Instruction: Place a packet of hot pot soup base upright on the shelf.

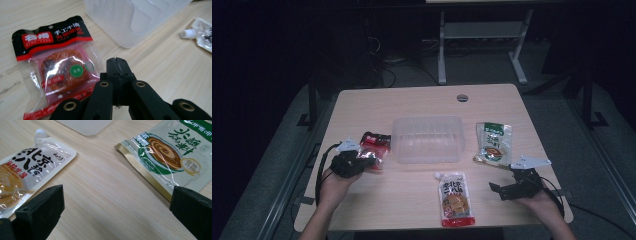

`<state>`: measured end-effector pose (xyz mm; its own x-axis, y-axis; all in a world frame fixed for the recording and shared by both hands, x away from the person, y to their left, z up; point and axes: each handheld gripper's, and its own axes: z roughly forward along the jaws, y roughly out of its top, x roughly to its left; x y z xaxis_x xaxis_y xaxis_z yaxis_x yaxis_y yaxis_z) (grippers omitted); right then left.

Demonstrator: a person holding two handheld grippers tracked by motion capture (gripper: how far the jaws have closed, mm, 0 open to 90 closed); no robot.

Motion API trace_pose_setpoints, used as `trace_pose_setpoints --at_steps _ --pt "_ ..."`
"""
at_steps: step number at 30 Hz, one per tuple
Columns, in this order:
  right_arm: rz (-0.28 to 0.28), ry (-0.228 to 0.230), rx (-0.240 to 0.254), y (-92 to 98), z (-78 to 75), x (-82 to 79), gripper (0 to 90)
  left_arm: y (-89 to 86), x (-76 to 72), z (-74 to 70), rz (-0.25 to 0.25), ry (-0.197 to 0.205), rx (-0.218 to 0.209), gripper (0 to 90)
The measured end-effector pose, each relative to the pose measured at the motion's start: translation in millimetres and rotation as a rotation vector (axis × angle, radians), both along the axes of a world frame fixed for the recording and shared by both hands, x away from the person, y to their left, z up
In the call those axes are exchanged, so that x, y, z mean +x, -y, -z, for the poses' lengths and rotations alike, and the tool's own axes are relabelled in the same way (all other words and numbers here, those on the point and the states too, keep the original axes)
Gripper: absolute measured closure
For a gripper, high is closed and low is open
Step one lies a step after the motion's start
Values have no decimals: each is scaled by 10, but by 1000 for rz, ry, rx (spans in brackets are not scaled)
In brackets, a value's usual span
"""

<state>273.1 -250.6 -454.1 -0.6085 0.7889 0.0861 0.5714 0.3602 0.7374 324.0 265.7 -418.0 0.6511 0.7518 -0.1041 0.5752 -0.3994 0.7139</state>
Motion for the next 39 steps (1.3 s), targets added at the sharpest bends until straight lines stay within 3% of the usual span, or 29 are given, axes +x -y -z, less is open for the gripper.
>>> trace_pose_setpoints --at_steps 8,13,18,24,39 --pt "0 -2 -4 -6 0 8 0 68 93 93 -6 -8 14 898" --pt "5 2 1 6 2 13 0 130 188 170 -21 -35 16 898" --pt "5 -2 -3 22 9 -4 0 174 212 245 -12 -34 46 898" --pt "7 -8 -4 29 19 -2 0 175 247 331 -17 -64 66 898" --pt "12 -12 -10 66 34 -10 0 -16 240 312 -73 -61 103 898"
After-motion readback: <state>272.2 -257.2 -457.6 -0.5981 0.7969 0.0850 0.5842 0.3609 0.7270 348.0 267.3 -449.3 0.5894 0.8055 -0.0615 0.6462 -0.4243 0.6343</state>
